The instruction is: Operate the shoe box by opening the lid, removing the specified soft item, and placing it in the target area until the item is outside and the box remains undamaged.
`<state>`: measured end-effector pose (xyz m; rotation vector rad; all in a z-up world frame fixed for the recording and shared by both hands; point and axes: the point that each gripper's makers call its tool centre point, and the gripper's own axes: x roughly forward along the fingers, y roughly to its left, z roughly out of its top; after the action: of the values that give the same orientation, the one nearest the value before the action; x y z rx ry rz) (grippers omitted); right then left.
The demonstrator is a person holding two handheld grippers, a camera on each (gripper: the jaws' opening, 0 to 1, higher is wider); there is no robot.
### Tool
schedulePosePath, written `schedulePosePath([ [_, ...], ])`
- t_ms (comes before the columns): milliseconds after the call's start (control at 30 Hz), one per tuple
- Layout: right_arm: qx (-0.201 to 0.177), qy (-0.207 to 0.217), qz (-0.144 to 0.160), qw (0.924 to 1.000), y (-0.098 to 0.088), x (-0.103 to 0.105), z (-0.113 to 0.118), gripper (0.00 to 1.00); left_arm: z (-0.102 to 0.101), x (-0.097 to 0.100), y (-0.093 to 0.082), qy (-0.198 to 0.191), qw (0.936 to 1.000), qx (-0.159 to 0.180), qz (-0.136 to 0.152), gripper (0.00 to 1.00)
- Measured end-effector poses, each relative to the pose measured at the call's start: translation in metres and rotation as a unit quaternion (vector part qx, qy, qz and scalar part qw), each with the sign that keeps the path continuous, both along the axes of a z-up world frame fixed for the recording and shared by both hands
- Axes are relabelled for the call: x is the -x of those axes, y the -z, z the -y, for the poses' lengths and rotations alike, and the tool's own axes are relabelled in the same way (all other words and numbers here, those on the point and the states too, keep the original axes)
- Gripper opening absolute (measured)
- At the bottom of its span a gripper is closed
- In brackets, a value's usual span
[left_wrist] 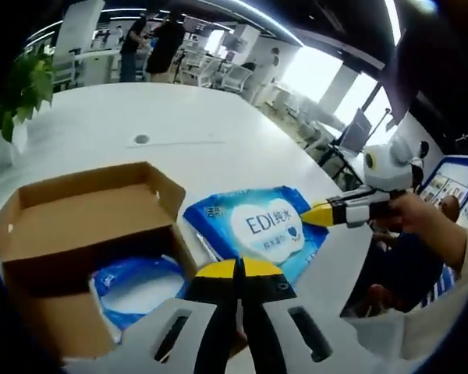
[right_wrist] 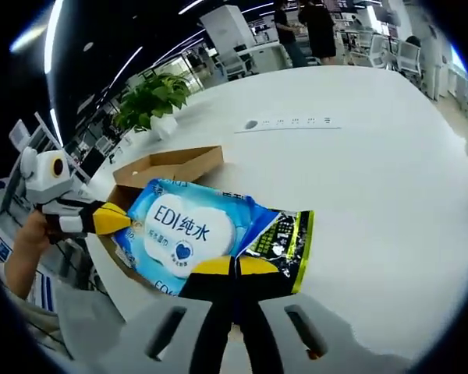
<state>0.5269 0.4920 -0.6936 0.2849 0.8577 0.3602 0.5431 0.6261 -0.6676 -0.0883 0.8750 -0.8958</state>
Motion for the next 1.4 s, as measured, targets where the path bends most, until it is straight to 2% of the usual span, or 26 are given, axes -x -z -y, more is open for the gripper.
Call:
schedulePosePath([
  [267,0.021,0.009,0.003,0.9997,0.008,-0.009,0.013,0.0,0.014,-0.004,0.009,0.01,0.9998,-0.016,0.003,0.0],
  [467,0.035,0.012,0.007,0.9993,0.016,-0.018,0.022,0.0,0.023,-0.011,0.024,0.041,0.9973,-0.058,0.017,0.0],
  [867,0.051,0.013,0.002,0.9986,0.037,-0.025,0.032,0.0,0.036,-0.019,0.048,0.078,0.9908,-0.109,0.021,0.0],
  [1033,0.055,0.016,-0.002,0.9984,0.047,-0.026,0.038,0.0,0.042,-0.021,0.056,0.098,0.986,-0.132,0.026,0.0],
  [1400,0.065,0.03,-0.008,0.9974,0.067,-0.028,0.044,0.0,0.05,-0.019,0.078,0.141,0.9702,-0.192,0.044,0.0],
])
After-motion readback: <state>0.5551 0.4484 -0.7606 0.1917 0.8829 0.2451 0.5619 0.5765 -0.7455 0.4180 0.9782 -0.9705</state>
